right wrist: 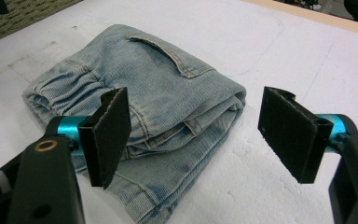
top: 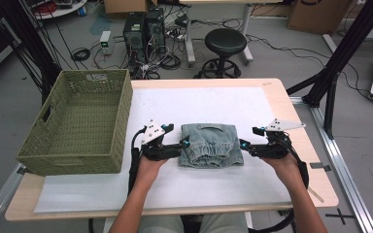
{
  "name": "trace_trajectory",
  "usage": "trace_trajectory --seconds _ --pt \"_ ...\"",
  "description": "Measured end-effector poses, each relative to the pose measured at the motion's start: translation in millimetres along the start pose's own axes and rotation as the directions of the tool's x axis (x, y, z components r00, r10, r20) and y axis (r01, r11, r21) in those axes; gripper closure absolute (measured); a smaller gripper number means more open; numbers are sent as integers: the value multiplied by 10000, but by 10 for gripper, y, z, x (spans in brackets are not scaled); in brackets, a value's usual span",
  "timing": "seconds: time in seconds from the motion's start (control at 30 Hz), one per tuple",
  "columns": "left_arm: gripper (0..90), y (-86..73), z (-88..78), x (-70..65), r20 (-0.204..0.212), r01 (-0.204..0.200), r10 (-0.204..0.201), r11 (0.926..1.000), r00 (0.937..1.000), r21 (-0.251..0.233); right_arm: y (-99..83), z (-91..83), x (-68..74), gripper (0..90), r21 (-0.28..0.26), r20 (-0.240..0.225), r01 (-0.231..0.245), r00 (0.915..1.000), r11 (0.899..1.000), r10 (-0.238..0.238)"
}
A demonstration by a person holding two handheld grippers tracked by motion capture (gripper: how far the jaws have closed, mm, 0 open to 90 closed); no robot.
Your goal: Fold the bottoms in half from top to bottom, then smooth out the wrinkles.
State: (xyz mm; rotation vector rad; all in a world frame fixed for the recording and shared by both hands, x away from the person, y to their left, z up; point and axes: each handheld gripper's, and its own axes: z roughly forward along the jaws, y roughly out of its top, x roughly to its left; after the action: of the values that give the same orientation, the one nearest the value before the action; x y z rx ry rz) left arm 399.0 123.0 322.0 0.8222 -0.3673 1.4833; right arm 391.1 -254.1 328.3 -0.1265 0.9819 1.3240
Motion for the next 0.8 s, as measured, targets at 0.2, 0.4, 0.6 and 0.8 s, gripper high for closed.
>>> trace_trajectory --seconds 0.2,0.4,0.6,0.8 --pt "245 -13 -68 3 -29 42 -42 10000 10000 22 -21 -6 3 257 -5 -38 -21 10000 10000 21" --pt "245 -9 -140 9 -27 23 -23 10000 10000 -21 -35 -24 -12 257 3 21 -49 10000 10000 49" --pt "239 -48 -186 43 -244 194 -194 9998 9995 23 -73 -14 -14 257 52 78 -107 9999 9999 107" --pt "233 -126 -175 102 -443 623 -599 9966 9972 543 -118 20 -28 258 186 52 -182 9998 9997 181"
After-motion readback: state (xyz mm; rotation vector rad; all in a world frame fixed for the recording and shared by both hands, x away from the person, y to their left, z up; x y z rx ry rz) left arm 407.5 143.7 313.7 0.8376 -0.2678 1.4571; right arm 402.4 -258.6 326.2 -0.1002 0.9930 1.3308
